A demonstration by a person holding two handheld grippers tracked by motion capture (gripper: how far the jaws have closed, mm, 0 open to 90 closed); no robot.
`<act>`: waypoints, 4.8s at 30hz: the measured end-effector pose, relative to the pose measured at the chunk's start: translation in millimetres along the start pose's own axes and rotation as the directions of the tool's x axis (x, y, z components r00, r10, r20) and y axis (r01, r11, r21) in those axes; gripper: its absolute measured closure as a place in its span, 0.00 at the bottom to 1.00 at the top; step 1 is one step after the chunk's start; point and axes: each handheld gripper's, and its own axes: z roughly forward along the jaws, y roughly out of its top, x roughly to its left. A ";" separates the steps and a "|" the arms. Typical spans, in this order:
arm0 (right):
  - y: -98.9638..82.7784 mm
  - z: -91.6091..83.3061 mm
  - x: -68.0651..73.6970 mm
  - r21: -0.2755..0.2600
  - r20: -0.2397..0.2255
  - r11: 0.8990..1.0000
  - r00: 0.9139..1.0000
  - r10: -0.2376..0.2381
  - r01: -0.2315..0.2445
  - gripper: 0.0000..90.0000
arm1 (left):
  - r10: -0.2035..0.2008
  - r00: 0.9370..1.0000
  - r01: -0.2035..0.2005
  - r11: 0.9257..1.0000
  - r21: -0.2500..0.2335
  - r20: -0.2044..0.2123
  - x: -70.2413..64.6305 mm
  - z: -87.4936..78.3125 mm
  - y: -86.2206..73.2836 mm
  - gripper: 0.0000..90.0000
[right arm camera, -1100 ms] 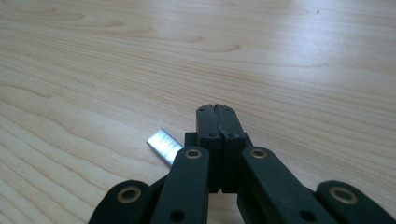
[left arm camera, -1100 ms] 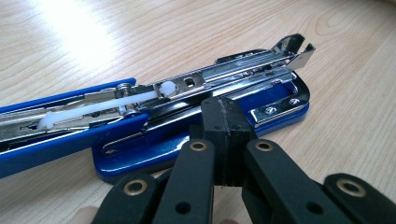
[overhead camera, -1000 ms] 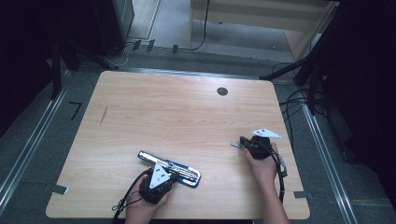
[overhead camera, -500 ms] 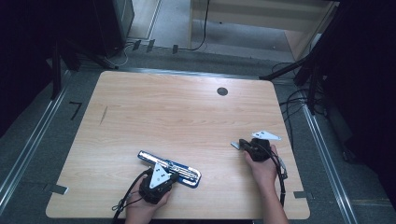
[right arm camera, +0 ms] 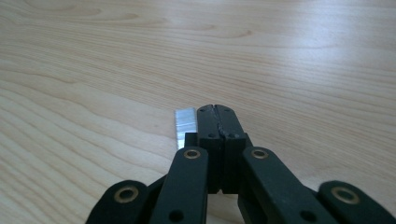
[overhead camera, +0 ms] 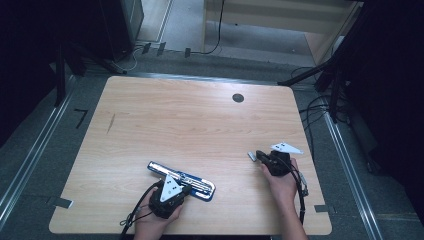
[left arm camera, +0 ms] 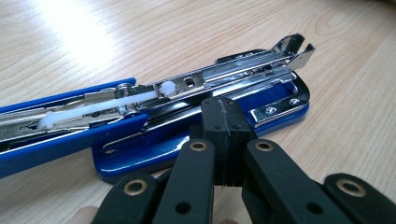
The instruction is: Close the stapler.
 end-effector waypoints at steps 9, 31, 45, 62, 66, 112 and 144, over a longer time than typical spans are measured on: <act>0.9 1.0 7.3 0.008 -0.036 0.999 0.999 -0.038 0.039 0.89 | 0.000 1.000 0.000 1.000 0.000 0.000 -0.1 0.0 0.0 1.00; -1.0 6.3 14.6 0.050 -0.035 0.994 0.994 -0.099 0.100 0.89 | -0.002 1.000 0.002 1.000 0.000 0.002 0.4 0.0 0.0 1.00; 0.4 -3.5 26.2 0.017 -0.072 0.992 0.990 -0.125 0.126 0.89 | -0.002 1.000 0.002 1.000 -0.001 0.001 0.2 0.0 0.0 1.00; 2.7 -11.1 47.2 0.001 -0.123 0.983 0.976 -0.180 0.182 0.89 | -0.002 1.000 0.002 1.000 0.000 0.002 0.3 0.0 0.0 1.00; 3.2 -12.7 52.4 -0.006 -0.135 0.981 0.972 -0.193 0.194 0.89 | -0.002 1.000 0.002 1.000 0.000 0.002 0.4 0.0 0.0 1.00; 1.8 -31.5 97.9 -0.058 -0.253 0.960 0.926 -0.279 0.273 0.89 | -0.005 1.000 0.005 1.000 0.001 0.006 0.9 -0.1 0.1 1.00; 2.3 -31.7 147.7 -0.069 -0.363 0.929 0.858 -0.363 0.364 0.89 | -0.003 1.000 0.003 1.000 0.000 0.003 0.6 -0.1 0.0 1.00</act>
